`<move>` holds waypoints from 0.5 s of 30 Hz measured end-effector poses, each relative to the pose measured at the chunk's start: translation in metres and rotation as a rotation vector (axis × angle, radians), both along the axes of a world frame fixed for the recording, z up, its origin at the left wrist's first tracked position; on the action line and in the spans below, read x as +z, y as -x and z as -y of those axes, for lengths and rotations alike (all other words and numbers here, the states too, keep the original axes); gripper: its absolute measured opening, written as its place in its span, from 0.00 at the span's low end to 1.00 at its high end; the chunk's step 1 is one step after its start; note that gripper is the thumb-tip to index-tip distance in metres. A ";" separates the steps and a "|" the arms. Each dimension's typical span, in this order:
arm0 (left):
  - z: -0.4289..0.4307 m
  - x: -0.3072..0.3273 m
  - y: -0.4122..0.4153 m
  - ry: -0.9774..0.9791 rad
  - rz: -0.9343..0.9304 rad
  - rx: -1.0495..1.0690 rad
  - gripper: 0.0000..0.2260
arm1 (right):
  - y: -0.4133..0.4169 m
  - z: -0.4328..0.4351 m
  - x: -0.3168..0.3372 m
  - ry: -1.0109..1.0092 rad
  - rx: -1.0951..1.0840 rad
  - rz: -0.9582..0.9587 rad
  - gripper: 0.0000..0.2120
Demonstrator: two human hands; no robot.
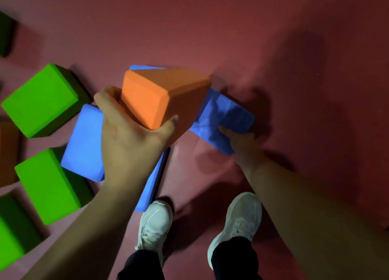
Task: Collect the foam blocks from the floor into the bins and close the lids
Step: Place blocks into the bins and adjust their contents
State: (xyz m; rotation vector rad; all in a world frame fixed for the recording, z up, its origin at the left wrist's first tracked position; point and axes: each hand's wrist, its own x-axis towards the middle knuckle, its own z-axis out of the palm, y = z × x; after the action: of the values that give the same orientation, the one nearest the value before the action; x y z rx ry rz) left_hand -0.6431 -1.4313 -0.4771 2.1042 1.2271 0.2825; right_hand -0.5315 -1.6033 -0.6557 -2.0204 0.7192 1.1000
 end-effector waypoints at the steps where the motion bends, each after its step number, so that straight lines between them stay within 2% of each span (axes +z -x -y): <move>1: -0.005 0.001 0.001 -0.019 -0.008 -0.009 0.35 | -0.002 -0.003 0.004 -0.003 0.004 0.083 0.47; 5: -0.013 0.033 -0.008 -0.072 -0.032 -0.012 0.37 | -0.016 -0.007 0.076 0.053 0.037 0.451 0.47; 9: -0.016 0.105 -0.036 -0.063 -0.023 0.009 0.35 | -0.030 0.006 0.197 0.126 0.189 0.704 0.52; 15: -0.022 0.270 -0.089 -0.101 0.050 -0.105 0.35 | -0.057 0.034 0.411 0.267 0.139 0.850 0.47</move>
State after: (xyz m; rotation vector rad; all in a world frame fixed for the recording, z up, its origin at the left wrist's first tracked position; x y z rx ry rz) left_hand -0.5545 -1.4091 -0.2071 2.2265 1.0894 0.3542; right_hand -0.4743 -1.6375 -0.2448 -2.4989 0.2812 0.1333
